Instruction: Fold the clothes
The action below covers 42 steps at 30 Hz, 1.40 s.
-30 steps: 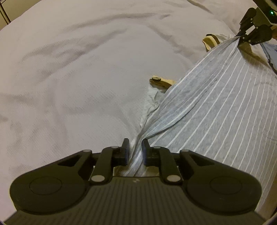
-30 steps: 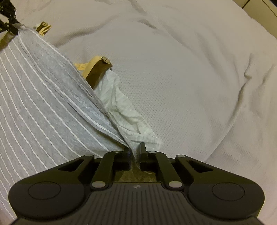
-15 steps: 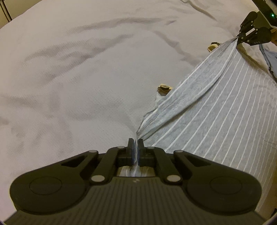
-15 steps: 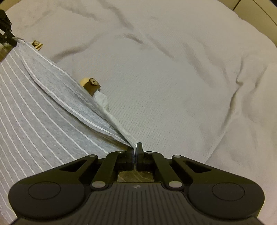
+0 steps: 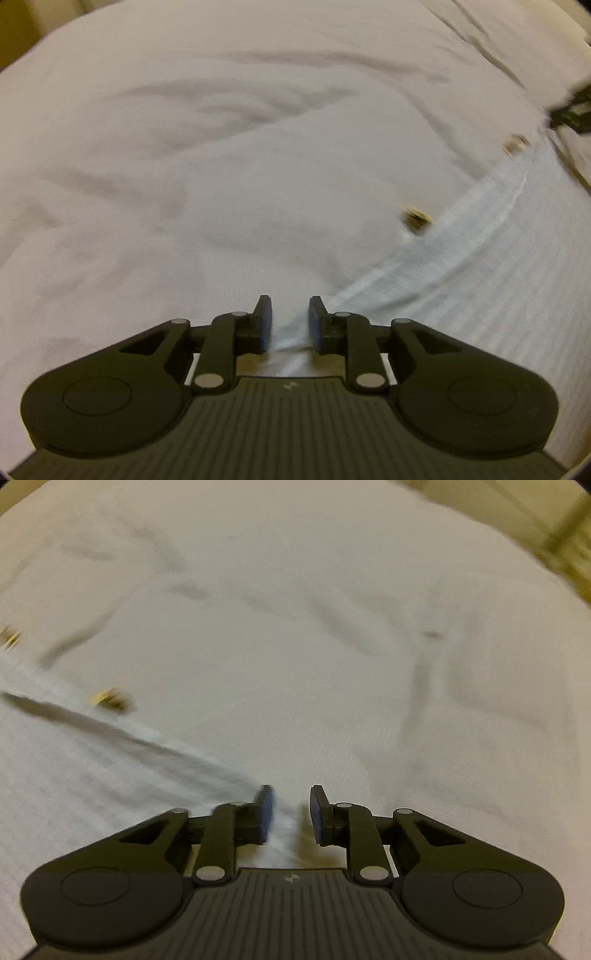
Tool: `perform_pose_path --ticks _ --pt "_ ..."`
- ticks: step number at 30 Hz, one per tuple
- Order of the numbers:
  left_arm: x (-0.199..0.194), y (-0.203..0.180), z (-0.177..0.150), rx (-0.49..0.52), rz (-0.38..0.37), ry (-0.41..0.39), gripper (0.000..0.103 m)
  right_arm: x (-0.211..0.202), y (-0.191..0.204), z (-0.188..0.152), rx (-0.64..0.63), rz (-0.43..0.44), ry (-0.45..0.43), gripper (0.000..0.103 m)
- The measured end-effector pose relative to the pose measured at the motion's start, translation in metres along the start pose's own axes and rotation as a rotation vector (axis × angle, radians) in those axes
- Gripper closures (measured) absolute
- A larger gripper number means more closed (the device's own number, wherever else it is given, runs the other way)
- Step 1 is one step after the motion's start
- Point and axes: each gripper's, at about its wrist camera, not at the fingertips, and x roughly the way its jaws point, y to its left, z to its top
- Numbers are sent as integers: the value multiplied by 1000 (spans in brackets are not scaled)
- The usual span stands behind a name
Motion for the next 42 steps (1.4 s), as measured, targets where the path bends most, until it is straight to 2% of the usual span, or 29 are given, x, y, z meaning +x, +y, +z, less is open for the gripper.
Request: perform_pose_path --ticks 2,3,5,8,12,14,16,19,23,24,29,32,35,37,42 --pt "-10 3 -3 -22 21 -24 85 -13 -13 -8 65 -20 -11 83" --pt "-16 3 -4 -29 21 -35 86 -15 0 -6 47 9 -16 83" --pt "-27 -7 -9 -19 -9 -49 86 -17 25 -3 11 68 -26 83" --pt "-33 -34 -15 39 -93 -41 86 -21 63 2 -45 155 -41 83" --pt "-21 -78 -19 155 -194 -4 86 -26 114 8 -118 272 -60 80" --pt "-7 -92 -17 193 -207 4 86 -20 142 13 -176 337 -56 80" --pt "5 -92 -12 177 -198 -7 86 -2 174 24 -233 381 -35 76" --pt "14 -72 0 91 -142 -57 88 14 196 46 -233 354 -51 76" --pt "1 -38 3 -75 -48 -120 88 2 180 59 -75 216 -177 74" --pt "-6 -30 0 -110 -30 -135 88 -8 174 58 -40 206 -192 74" --pt "-42 -37 -48 -108 -29 -120 88 -52 186 27 -12 266 -199 66" --pt "-64 -43 -78 -100 -33 -107 88 -75 211 -7 1 338 -161 64" --pt "-75 -60 -116 -84 -52 -64 88 -75 251 -42 11 383 -90 64" --pt "-78 -68 -139 -80 -45 -38 87 -78 272 -71 0 391 -36 64" --pt "-92 -70 -189 -103 -40 0 87 -106 287 -138 14 356 36 58"
